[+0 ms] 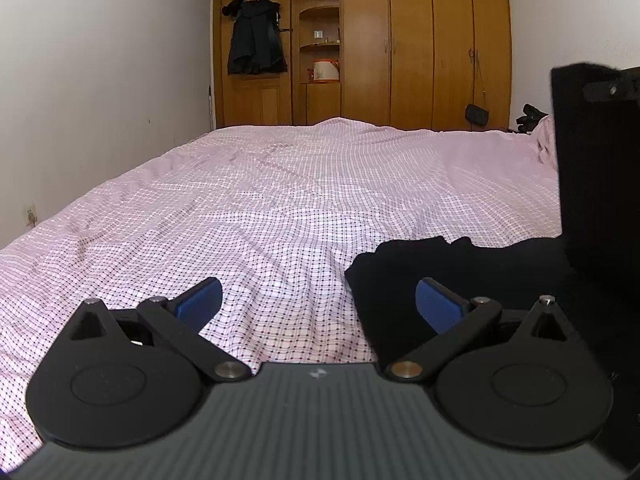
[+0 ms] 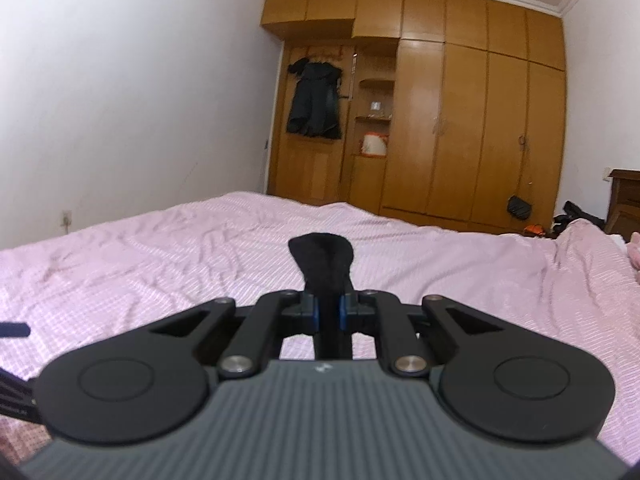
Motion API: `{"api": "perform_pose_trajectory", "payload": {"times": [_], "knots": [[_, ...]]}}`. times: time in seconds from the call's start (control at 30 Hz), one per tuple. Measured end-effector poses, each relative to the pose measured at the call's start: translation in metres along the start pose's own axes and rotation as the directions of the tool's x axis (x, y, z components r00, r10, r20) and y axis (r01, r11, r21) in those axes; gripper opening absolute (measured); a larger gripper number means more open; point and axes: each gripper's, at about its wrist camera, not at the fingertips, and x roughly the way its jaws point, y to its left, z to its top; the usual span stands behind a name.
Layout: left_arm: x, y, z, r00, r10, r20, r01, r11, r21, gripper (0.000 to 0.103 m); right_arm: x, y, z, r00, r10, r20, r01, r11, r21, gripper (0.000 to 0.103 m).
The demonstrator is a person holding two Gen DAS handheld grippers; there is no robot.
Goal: Fold small clothes
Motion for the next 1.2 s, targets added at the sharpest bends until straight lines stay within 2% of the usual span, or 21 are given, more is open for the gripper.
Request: {"api": "perform_pose_trajectory", "payload": {"times": [0.2, 0.5, 0.57, 0.63, 0.7, 0.73, 0.8, 0.83, 0.87, 1.07, 1.13, 1.2], "knots": [[0.003, 0.001, -0.001, 0.999, 0.040, 0.007, -0.040, 0.999, 0.011, 0.103, 0.019, 0.034, -0.025, 0.999, 0.031, -0.042, -0.030, 0.999, 0.012, 0.013], [0.006, 0.009, 0.000, 0.999, 0.041, -0.013, -0.041, 0.999, -0.023, 0.103, 0.046, 0.095, -0.078, 0.982, 0.109, -0.157, -0.111, 0.994, -0.006, 0.014], [0.007, 0.009, 0.001, 0.999, 0.038, -0.020, -0.039, 0.999, -0.030, 0.103, 0.053, 0.108, -0.086, 0.971, 0.135, -0.199, -0.138, 0.990, -0.003, 0.014], [0.008, 0.010, 0.001, 0.999, 0.025, -0.028, -0.026, 0.999, -0.038, 0.103, 0.060, 0.111, -0.090, 0.936, 0.226, -0.268, -0.208, 0.973, 0.096, 0.025], [0.008, 0.010, 0.001, 0.999, 0.020, -0.028, -0.021, 0.999, -0.043, 0.103, 0.060, 0.102, -0.091, 0.909, 0.339, -0.243, -0.278, 0.927, 0.253, 0.051], [0.007, 0.010, 0.001, 1.000, 0.019, -0.023, -0.020, 0.999, -0.047, 0.103, 0.057, 0.095, -0.089, 0.912, 0.353, -0.209, -0.281, 0.908, 0.311, 0.054], [0.006, 0.011, 0.001, 1.000, 0.017, -0.023, -0.019, 0.998, -0.058, 0.103, 0.049, 0.082, -0.083, 0.925, 0.341, -0.167, -0.263, 0.892, 0.368, 0.074], [0.005, 0.012, 0.002, 1.000, 0.012, -0.024, -0.014, 0.998, -0.064, 0.103, 0.045, 0.074, -0.080, 0.929, 0.337, -0.153, -0.258, 0.886, 0.385, 0.079], [0.004, 0.013, 0.002, 1.000, 0.001, -0.024, -0.003, 0.997, -0.074, 0.103, 0.041, 0.065, -0.078, 0.933, 0.329, -0.144, -0.252, 0.884, 0.394, 0.083], [0.003, 0.008, -0.001, 0.996, -0.080, -0.041, 0.075, 0.992, -0.099, 0.103, -0.006, 0.005, -0.087, 0.966, 0.225, -0.127, -0.167, 0.918, 0.361, 0.083], [0.004, 0.002, -0.005, 0.993, -0.103, -0.064, 0.097, 0.991, -0.091, 0.103, -0.023, -0.018, -0.099, 0.967, 0.229, -0.116, -0.163, 0.897, 0.411, 0.083], [0.005, -0.003, -0.010, 0.987, -0.134, -0.089, 0.125, 0.988, -0.094, 0.103, -0.035, -0.039, -0.108, 0.962, 0.217, -0.163, -0.126, 0.889, 0.441, 0.089]]}}
